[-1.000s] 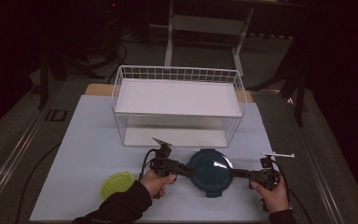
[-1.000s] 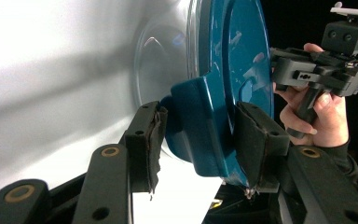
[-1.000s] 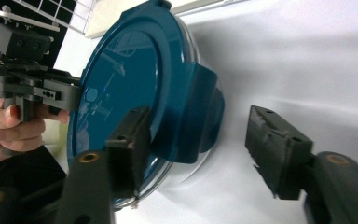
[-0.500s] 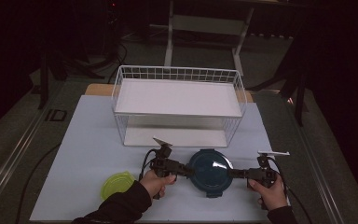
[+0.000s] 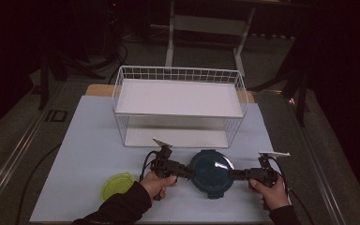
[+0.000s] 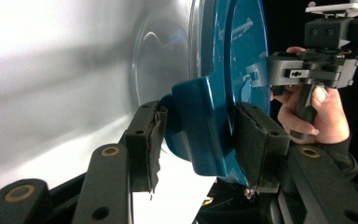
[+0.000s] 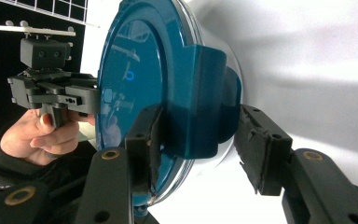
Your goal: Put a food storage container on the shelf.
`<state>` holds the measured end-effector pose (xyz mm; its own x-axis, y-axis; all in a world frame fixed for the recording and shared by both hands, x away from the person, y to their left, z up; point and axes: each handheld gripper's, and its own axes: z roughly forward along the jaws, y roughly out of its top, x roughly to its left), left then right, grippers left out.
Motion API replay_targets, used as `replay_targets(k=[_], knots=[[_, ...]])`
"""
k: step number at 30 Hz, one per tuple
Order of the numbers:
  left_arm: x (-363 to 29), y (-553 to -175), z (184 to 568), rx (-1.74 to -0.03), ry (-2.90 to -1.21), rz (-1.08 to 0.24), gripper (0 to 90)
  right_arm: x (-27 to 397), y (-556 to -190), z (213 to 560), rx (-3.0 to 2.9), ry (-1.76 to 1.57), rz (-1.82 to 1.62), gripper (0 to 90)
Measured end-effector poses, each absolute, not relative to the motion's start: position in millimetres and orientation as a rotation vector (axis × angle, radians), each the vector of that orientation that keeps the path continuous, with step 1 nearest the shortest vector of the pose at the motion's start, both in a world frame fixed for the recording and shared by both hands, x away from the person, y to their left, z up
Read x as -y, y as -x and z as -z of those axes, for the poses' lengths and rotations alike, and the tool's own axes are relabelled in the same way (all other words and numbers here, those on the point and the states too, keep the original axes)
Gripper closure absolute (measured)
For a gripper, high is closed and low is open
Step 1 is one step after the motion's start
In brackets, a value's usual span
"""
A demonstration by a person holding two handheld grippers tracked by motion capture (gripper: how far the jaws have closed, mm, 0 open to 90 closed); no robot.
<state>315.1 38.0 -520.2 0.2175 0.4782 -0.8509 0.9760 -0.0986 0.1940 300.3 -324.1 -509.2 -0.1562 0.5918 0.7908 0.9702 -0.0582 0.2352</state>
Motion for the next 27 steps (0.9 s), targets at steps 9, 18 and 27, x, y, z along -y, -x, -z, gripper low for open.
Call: replay_targets(k=[9,18,27], knots=[[-38,-312,516,-1.367,-1.702,0.800,52.4,324,-294,505,1.779,1.658,1.103,53.6],[-34,-310,507,-1.351,-1.726,0.764,50.1,320,-290,490,1.845,1.664,1.125,55.5],[-37,-310,491,-1.297,-1.727,0.734,50.5,320,-290,476,1.845,1.641,1.176,55.8]])
